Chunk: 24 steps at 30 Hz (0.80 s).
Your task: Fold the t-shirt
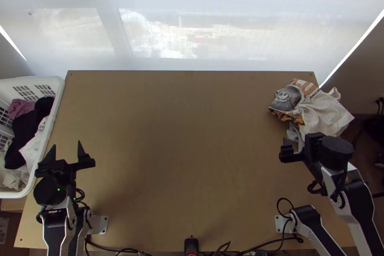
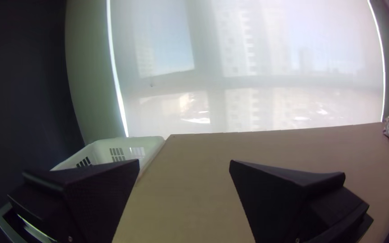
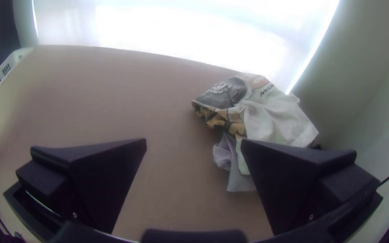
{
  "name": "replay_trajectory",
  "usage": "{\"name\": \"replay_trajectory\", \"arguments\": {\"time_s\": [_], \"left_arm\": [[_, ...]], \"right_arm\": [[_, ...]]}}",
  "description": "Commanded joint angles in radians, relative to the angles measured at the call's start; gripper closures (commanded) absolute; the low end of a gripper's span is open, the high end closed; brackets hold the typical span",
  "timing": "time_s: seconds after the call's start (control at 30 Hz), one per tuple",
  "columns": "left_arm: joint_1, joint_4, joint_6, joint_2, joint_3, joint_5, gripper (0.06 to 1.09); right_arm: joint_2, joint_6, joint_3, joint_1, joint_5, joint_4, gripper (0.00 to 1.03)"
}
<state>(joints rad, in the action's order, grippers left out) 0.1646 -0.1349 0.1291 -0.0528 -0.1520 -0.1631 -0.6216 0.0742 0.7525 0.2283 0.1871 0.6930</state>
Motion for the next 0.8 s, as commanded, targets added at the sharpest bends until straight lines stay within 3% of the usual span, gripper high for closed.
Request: {"name": "replay_trajectory", "arguments": {"time_s": [0.0,0.2,0.37,0.5,0.67,0.77], "left_arm": [[0.128,0.024,-0.082,-0.283,-0.253,-0.047,0.11],[0.247,-0.095,-0.264,-0.654,-0.704,-0.047,0.11],[0.306,-0.127,-0.335,-0.8,-0.833,-0.049,0.11],[0.403,-0.342,-0.421,-0.986,-0.957,-0.047,0.11],[0.521,-0.512,-0.391,-1.223,-1.137,-0.046,0.11],[0.624,-0.506,-0.358,-1.305,-1.184,0.071,0.11]], "right_arm": [[-0.035,-0.034,0.001,-0.001,0.0,0.011,0.05],[-0.043,-0.037,-0.012,-0.007,-0.002,0.007,0.05],[-0.052,-0.033,-0.001,-0.015,0.0,0.043,0.05],[-0.05,-0.031,-0.001,-0.026,0.0,0.066,0.05],[-0.052,-0.03,-0.001,-0.029,0.0,0.08,0.05],[-0.061,-0.031,0.007,-0.03,0.0,0.082,0.05]]}}
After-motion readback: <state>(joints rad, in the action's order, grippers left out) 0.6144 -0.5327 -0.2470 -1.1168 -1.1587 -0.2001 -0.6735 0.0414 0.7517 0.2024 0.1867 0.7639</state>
